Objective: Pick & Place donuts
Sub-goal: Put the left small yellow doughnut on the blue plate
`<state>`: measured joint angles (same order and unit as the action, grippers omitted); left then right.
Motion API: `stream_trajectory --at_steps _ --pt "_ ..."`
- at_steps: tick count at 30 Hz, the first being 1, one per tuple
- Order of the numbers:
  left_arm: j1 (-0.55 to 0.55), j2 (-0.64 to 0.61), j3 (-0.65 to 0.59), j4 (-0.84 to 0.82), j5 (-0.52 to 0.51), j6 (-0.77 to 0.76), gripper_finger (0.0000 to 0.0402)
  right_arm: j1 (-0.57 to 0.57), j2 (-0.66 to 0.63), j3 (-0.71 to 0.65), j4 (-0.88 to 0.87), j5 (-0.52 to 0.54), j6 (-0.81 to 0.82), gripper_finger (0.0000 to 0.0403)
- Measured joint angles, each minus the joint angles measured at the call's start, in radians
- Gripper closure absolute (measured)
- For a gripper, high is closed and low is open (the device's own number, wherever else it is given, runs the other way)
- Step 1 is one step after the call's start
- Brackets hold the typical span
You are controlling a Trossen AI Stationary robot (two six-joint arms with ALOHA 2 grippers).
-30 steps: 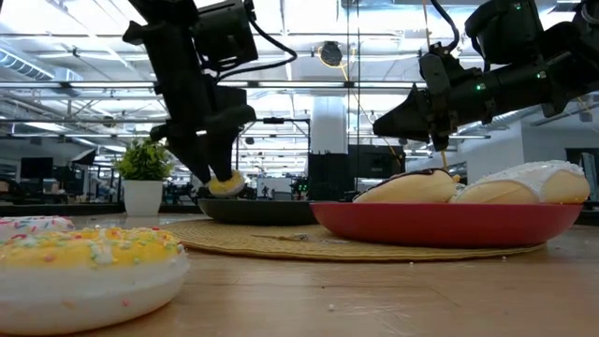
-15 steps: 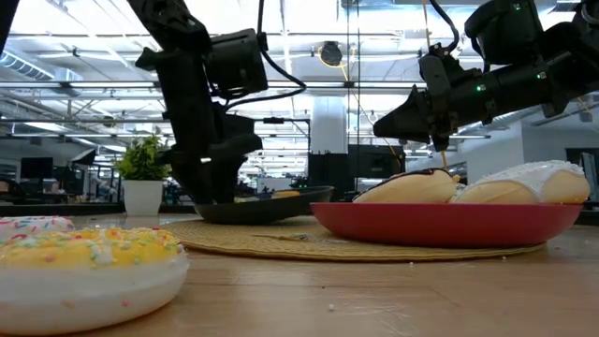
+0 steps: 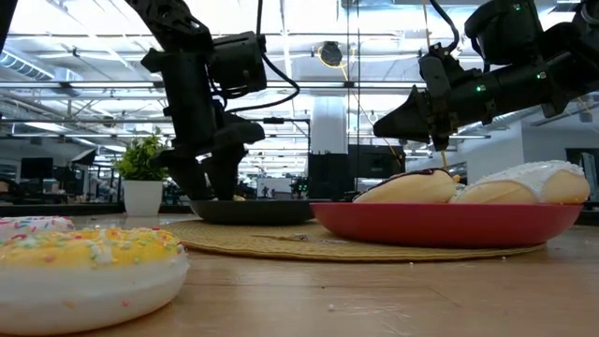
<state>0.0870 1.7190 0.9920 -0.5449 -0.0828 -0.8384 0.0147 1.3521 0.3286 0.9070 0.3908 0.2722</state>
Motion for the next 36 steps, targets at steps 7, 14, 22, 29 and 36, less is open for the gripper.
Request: stream_trajectory --at_steps 7,14,22,29,36 --pt "0.036 0.000 0.000 0.000 0.083 -0.005 0.0174 0.000 0.000 0.000 0.000 0.000 0.000 0.0348" --pt "0.070 -0.001 0.000 0.000 0.121 -0.004 0.0174 0.000 0.000 0.000 0.000 0.000 0.000 0.0348" --pt "0.100 -0.001 0.000 0.001 0.209 0.005 0.0174 0.000 0.000 0.000 0.000 0.000 0.000 0.0348" --pt "0.121 -0.001 0.000 0.045 0.314 -0.028 0.0174 0.000 0.000 0.000 0.000 0.000 0.000 0.0348" --pt "0.125 -0.001 0.000 0.043 0.184 -0.037 0.0174 0.000 0.000 0.000 0.000 0.000 0.000 0.0348"
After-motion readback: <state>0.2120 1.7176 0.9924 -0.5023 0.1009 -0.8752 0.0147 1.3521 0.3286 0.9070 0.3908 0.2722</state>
